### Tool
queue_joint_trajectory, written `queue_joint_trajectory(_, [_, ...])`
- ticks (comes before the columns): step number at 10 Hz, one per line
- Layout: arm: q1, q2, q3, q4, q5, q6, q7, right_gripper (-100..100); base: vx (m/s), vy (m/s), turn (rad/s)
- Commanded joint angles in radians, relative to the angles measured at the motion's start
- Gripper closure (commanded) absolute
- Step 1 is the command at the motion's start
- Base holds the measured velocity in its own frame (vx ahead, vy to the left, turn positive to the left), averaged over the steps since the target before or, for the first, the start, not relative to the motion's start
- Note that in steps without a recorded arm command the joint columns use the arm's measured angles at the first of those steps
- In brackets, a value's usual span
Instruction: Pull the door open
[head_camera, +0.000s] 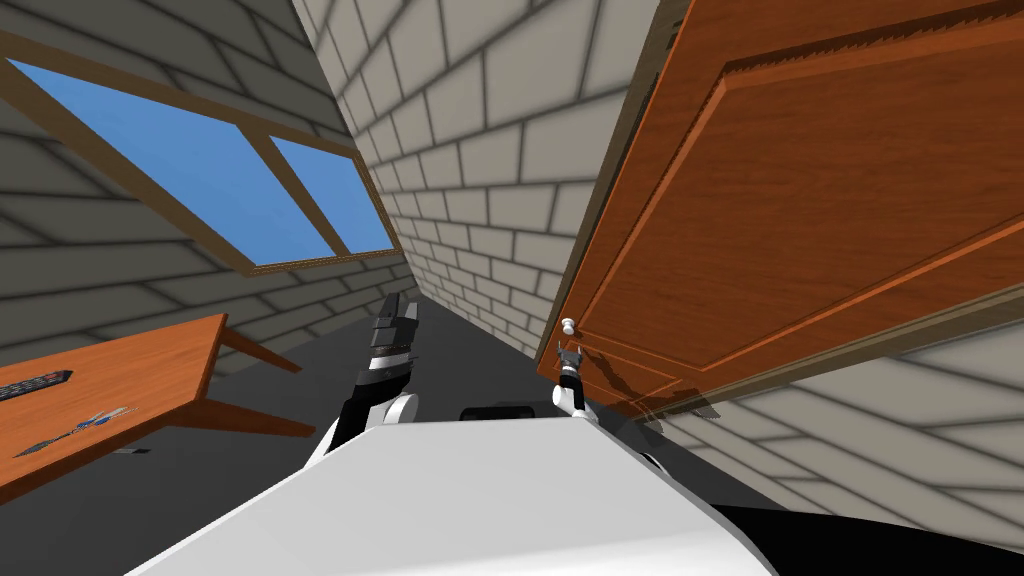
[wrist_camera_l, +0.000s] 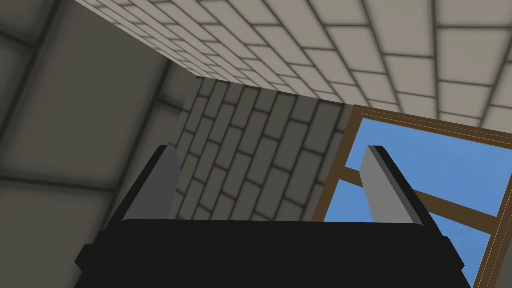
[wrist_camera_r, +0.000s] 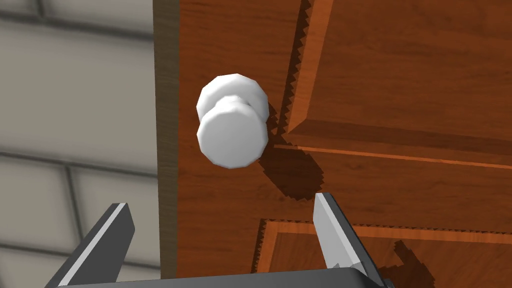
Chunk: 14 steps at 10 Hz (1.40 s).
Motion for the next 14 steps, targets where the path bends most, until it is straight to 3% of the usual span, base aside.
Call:
queue_joint_trajectory(1, [-0.002,0.006,0.005,-0.004,-0.016,0.003,-0.047,-100,-0.075,-0.016,0.036])
queue_joint_trajectory(4, [-0.005,0.014,0.011,-0.009,-0.039,0.007,-0.106,-100,-0.075,-0.011,0.033])
queue_joint_trajectory(5, [-0.005,0.012,0.009,-0.006,-0.034,0.006,-0.092,-100,-0.039,-0.005,0.005])
queue_joint_trajectory(6, [0.006,-0.013,0.007,0.0,-0.039,0.002,-0.123,-100,0.12,0.029,0.077])
queue_joint_trajectory(7, [0.006,-0.013,0.007,0.0,-0.039,0.002,-0.123,-100,0.156,0.013,0.052])
queue_joint_trajectory(10, [0.036,-0.076,0.001,0.016,-0.049,-0.008,-0.191,-100,0.173,-0.015,0.099])
queue_joint_trajectory(14, [0.064,-0.139,-0.005,0.032,-0.058,-0.018,-0.258,-100,0.179,-0.022,0.083])
